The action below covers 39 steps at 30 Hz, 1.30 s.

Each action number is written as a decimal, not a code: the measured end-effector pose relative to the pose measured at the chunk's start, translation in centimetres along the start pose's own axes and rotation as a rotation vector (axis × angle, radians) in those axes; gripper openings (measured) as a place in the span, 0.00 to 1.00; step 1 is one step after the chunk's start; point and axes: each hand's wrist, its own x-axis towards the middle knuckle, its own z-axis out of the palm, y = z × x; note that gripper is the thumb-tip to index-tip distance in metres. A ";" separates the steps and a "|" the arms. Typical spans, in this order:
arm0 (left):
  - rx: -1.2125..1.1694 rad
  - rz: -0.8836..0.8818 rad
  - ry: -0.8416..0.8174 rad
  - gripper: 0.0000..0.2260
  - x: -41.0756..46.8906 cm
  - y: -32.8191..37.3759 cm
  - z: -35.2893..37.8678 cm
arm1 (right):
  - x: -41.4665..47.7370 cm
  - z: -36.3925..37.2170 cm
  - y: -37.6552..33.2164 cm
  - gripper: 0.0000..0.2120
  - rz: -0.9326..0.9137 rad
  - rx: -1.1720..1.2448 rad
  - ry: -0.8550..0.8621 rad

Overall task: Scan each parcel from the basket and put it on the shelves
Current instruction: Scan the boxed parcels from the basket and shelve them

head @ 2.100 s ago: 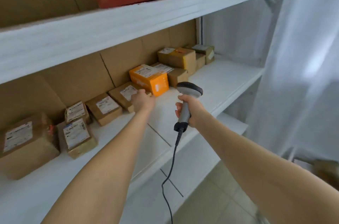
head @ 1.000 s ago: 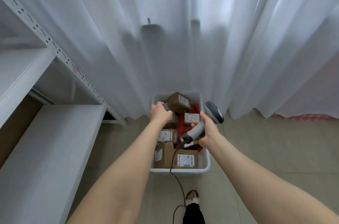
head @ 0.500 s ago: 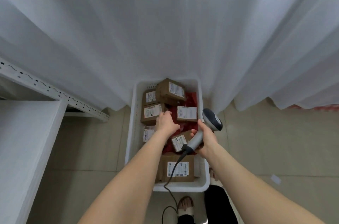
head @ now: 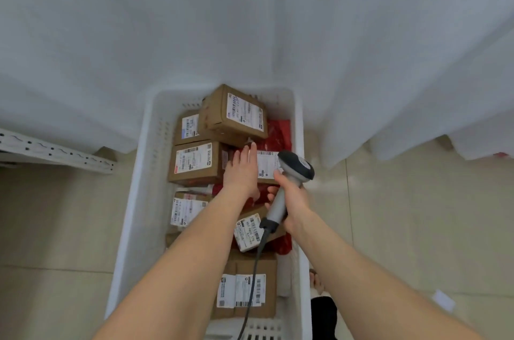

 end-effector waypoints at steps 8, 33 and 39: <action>0.174 0.033 0.089 0.43 6.3 0.2 3.8 | 4.4 1.1 1.9 0.11 -0.171 -0.055 0.036; -0.841 0.028 -0.203 0.37 -27.0 -12.0 -29.8 | -29.9 5.4 -7.8 0.24 -0.131 0.024 -0.034; -0.778 0.174 -0.465 0.15 -37.9 -13.8 -39.5 | -40.9 7.1 -10.1 0.28 -0.130 0.017 -0.133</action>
